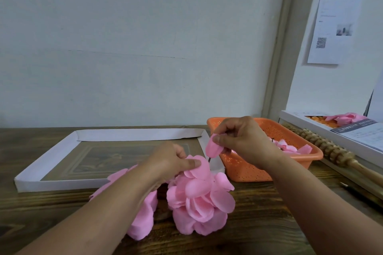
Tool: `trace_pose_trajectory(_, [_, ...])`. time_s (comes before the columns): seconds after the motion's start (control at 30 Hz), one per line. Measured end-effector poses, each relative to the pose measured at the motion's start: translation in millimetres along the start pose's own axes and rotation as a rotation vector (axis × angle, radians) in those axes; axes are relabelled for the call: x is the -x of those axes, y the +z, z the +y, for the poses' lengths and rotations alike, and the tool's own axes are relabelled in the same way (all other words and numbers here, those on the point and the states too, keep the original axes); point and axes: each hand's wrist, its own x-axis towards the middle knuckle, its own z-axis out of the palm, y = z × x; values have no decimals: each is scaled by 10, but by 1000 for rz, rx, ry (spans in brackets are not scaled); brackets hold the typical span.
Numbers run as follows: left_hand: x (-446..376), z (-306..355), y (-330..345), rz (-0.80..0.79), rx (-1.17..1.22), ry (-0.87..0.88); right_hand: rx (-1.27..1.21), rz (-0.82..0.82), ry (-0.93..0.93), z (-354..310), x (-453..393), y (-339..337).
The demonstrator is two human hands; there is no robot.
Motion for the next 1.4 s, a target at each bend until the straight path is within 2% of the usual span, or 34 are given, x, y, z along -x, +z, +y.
trace_pose_trajectory(0.1, [28,7,-94,-50,-10,15,-40,24,-5,12,-7,16])
trace_pose_trajectory(0.2, [10,9,-205,-26,69,15,-149,68,5,32,-5,50])
trace_pose_trajectory(0.27, [7,-25,-251,-19,69,19,-222,31,23,57,8,121])
trace_pose_trajectory(0.37, [18,-86,-257,-8,35,16,-129,-118,69,112,66,250])
trace_pose_trajectory(0.43, [8,-103,-265,29,94,-5,-36,-193,95,127,86,273])
trace_pose_trajectory(0.53, [16,-114,-297,74,215,-54,31,-218,118,118,82,254])
trace_pose_trajectory(0.6, [48,-129,-290,41,212,-76,39,-211,118,107,72,241])
trace_pose_trajectory(0.67, [78,-141,-258,101,74,-1,39,-209,118,101,71,229])
trace_pose_trajectory(0.73, [104,-116,-249,249,-224,140,39,-207,123,101,74,212])
trace_pose_trajectory(0.77, [120,-87,-245,249,-302,176,45,-208,126,105,75,207])
trace_pose_trajectory(0.8, [131,-61,-236,184,-319,167,53,-208,129,110,78,203])
trace_pose_trajectory(0.87, [155,-39,-200,52,-326,85,71,-208,131,121,85,203])
trace_pose_trajectory(0.93, [161,-46,-173,41,-351,58,83,-209,135,126,90,202])
trace_pose_trajectory(1.07, [181,-76,-139,-53,-125,-26,70,-199,140,141,90,197])
trace_pose_trajectory(1.23, [237,-45,-29,-58,100,-86,59,-190,122,119,96,181])
trace_pose_trajectory(1.4, [307,1,-28,-36,620,-151,-104,-5,54,-49,97,-40])
